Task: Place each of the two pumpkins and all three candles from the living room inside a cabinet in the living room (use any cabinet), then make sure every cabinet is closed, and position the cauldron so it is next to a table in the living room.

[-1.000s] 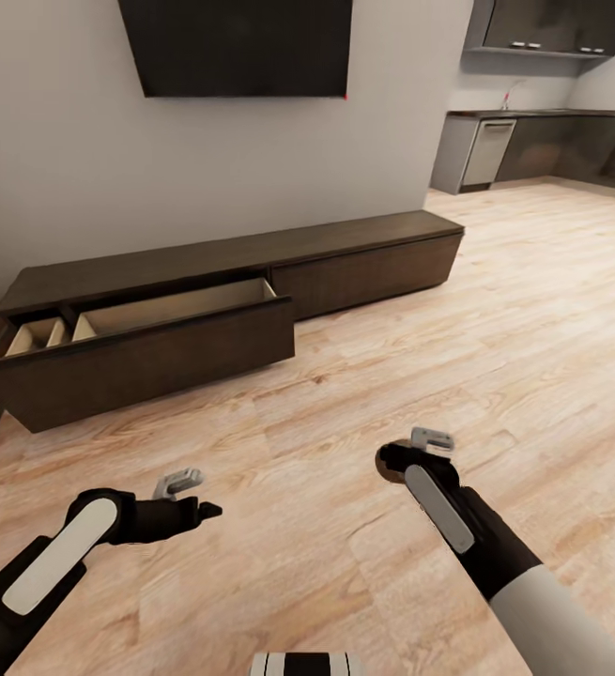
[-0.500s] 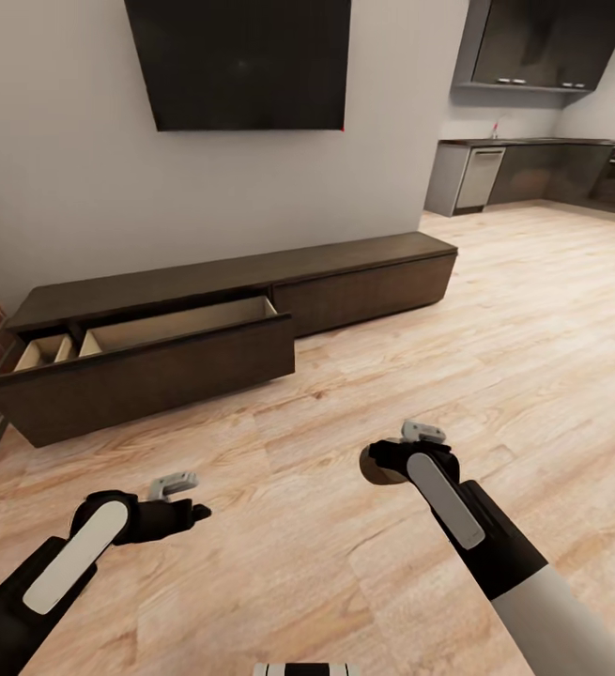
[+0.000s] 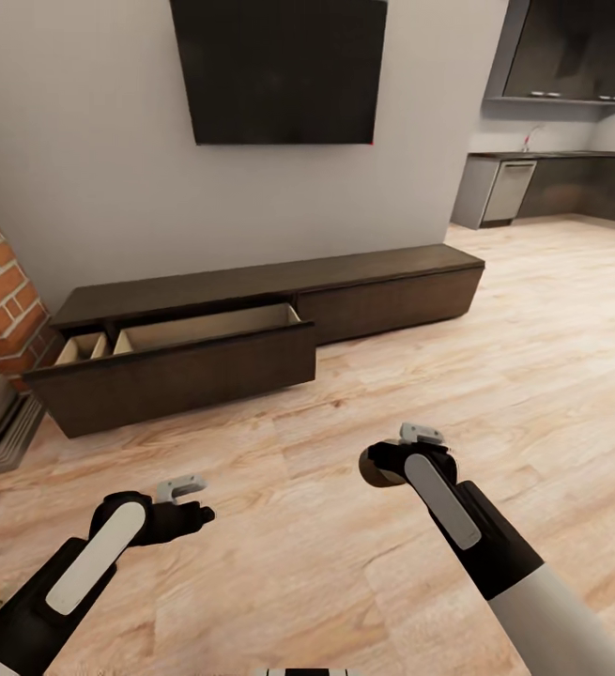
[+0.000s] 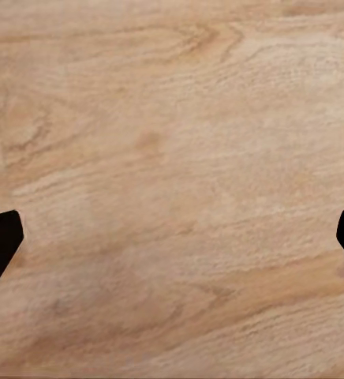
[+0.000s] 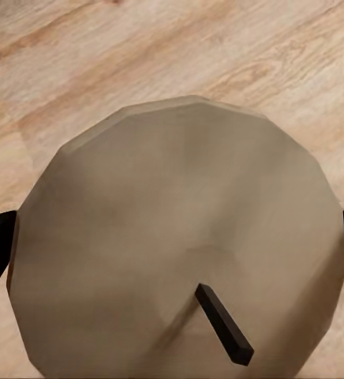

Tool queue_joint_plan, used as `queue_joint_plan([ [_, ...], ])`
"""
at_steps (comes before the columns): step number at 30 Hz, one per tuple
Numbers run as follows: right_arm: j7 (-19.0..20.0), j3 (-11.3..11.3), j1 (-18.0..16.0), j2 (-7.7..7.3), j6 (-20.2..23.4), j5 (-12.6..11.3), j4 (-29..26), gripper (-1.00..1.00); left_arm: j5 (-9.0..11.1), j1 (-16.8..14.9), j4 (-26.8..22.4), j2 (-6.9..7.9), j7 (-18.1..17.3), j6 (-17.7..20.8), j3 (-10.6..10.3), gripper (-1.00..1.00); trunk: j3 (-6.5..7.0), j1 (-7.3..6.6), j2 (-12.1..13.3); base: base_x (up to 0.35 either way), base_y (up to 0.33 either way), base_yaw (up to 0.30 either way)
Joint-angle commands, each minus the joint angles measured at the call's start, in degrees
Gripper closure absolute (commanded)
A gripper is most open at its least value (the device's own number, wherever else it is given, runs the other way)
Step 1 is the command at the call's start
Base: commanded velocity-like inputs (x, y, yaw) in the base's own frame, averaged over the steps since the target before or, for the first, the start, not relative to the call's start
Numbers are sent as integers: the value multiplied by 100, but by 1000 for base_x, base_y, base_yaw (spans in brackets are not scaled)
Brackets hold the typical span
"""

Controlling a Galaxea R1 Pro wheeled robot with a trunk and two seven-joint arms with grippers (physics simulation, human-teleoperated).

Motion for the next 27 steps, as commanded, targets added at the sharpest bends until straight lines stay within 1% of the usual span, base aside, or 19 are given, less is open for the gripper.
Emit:
queue_joint_plan([
  [1, -63, 14, -5, -7, -7, -53, -5, 100, 56, -7, -11, 4, 64, -3, -14, -100, -5, -1, -2, 0, 0, 288],
  [15, -66, 16, -5, -7, -52, -41, 29, 100, 55, -7, -43, 10, 47, 2, -13, -100, -5, -1, -2, 4, 0, 290],
  [18, -66, 18, -5, -7, -60, -40, 29, 100, 55, -7, -45, 15, 35, 4, -7, -100, -5, -1, -2, 138, 0, 290],
  [24, -82, 18, -5, -7, -70, -40, 37, 100, 57, -7, -50, 28, 8, 5, -4, -100, -5, -1, -2, 264, 0, 290],
  [27, -83, 17, -5, -7, -71, -40, 37, 100, 61, -7, -60, 29, 0, 5, -11, -100, -5, -1, -2, 73, 0, 290],
])
